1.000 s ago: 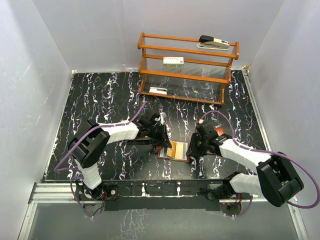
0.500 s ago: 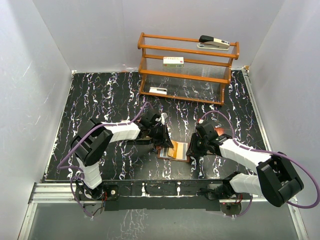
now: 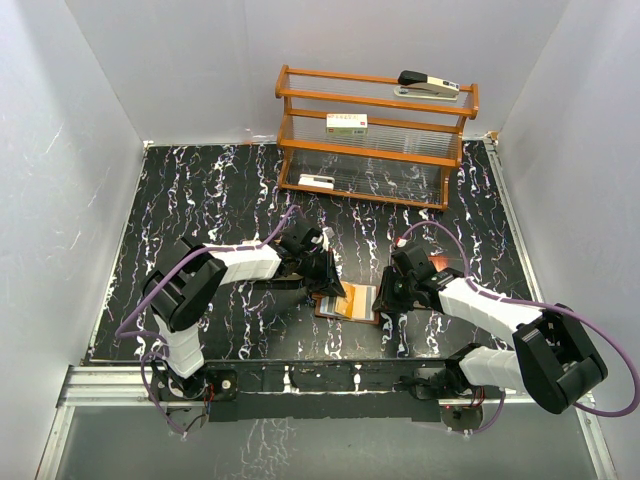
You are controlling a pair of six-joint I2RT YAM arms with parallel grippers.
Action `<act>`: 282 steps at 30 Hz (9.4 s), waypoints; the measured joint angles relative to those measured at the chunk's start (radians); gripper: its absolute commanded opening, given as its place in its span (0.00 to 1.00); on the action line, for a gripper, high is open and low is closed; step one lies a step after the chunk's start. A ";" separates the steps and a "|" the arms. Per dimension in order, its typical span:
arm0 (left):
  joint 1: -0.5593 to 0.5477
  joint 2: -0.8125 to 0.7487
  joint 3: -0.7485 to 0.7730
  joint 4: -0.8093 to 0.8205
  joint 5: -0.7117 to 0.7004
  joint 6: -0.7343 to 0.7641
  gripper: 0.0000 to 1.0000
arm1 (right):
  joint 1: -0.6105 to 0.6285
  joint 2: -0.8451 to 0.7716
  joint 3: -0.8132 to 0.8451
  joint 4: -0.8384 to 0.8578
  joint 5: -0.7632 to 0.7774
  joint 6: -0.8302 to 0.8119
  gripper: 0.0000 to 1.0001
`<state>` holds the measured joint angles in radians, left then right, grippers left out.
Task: Put the credit cards into the card holder
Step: Insert the credit card into the card holder, then turn over the card slot in the card holder.
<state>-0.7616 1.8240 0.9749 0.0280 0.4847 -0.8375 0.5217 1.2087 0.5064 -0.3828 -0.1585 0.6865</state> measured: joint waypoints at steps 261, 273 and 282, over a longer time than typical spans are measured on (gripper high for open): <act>-0.031 -0.233 0.032 -0.243 -0.369 0.011 0.55 | 0.144 0.011 0.067 0.172 0.087 0.163 0.21; 0.100 -0.321 -0.028 -0.242 -0.283 0.019 0.57 | 0.262 0.271 0.238 0.208 0.085 0.186 0.15; 0.100 -0.271 -0.029 -0.212 -0.229 0.026 0.59 | 0.275 0.362 0.258 0.193 0.125 0.183 0.05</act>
<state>-0.6617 1.5528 0.9459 -0.1841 0.2554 -0.8116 0.7963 1.5703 0.7643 -0.1902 -0.0338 0.8696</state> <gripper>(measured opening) 0.585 0.062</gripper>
